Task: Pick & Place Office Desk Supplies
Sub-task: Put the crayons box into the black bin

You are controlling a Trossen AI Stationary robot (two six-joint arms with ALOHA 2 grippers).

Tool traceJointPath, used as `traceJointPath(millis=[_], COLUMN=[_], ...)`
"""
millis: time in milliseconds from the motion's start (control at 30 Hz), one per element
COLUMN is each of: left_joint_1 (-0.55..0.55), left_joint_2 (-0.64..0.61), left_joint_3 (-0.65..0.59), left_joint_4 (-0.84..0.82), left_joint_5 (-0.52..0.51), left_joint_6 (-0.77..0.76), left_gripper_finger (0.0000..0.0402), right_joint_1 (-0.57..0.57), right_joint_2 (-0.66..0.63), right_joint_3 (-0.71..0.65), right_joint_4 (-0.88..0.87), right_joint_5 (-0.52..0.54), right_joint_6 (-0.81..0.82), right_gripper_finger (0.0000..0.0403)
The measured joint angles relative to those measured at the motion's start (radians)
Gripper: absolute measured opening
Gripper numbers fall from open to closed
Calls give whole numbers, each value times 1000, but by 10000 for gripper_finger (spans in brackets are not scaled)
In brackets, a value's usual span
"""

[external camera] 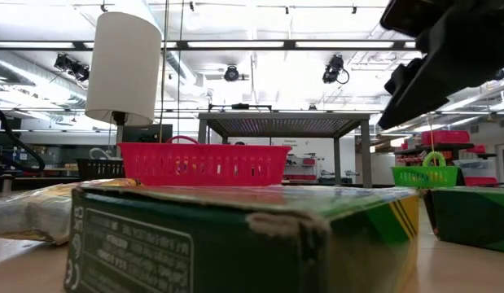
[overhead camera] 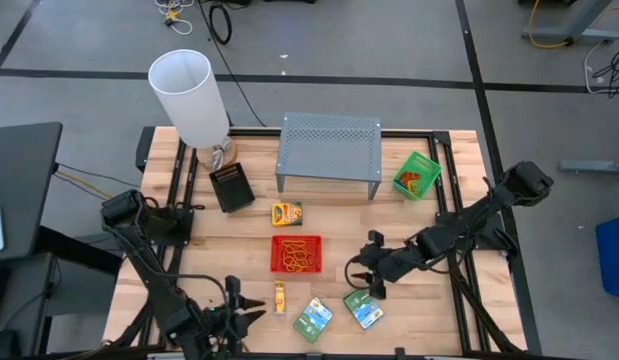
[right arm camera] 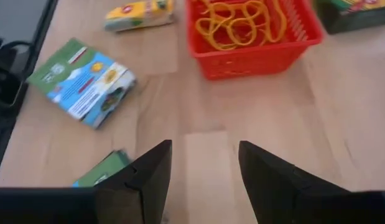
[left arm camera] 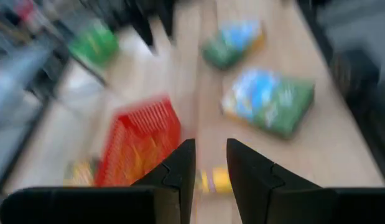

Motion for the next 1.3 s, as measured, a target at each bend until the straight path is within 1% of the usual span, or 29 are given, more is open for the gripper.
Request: traceJointPath(millis=[67, 100, 167, 200, 267, 333, 400, 467, 533, 633, 700, 767, 833, 900, 967, 1133, 1200, 1300], left_joint_1=[-16, -20, -27, -30, -29, -28, -17, -4, 17, 69, 110, 158, 200, 239, 274, 347, 370, 397], left_joint_2=[-18, -25, -37, -39, -39, -39, -39, -41, -41, -41, -41, -35, -19, 9, 47, 123, 138, 152], left_joint_3=[0, 1, 1, 1, 1, 1, 1, 1, 1, 1, 1, 1, 1, 1, 0, -1, -1, -11], left_joint_4=[85, 136, 247, 320, 482, 652, 784, 878, 945, 994, 1001, 1012, 1024, 1036, 1068, 1134, 1160, 1216], left_joint_5=[-78, -98, -83, -46, 81, 249, 403, 542, 685, 884, 991, 1073, 1120, 1126, 1114, 1037, 1037, 1081], left_joint_6=[84, 131, 239, 298, 445, 584, 684, 752, 801, 817, 813, 805, 802, 797, 793, 789, 789, 789], left_gripper_finger=[99, 99, 99, 99, 98, 97, 95, 94, 94, 94, 94, 93, 93, 93, 93, 93, 93, 93], right_joint_1=[10, 13, 14, 14, 13, 13, 13, 16, 23, 34, 40, 42, 48, 57, 70, 102, 114, 132], right_joint_2=[0, 0, 0, 0, 0, 0, 0, 0, 0, 0, 0, 0, 0, 0, 0, 0, 0, 0], right_joint_3=[0, 0, 0, 0, 0, 0, 0, 0, 0, 0, 0, 0, 0, 0, 0, 0, 0, 0], right_joint_4=[7, 14, 28, 31, 35, 39, 38, 41, 46, 60, 69, 69, 69, 69, 68, 68, 68, 68], right_joint_5=[-2, -2, -2, 0, 2, 4, 3, 3, 4, 3, 2, 1, 4, 24, 40, 53, 55, 61], right_joint_6=[-24, -33, -45, -49, -65, -74, -79, -88, -97, -120, -124, -127, -125, -124, -124, -124, -124, -124], right_gripper_finger=[194, 194, 194, 194, 194, 194, 194, 194, 194, 194, 194, 194, 194, 194, 194, 194, 194, 194])
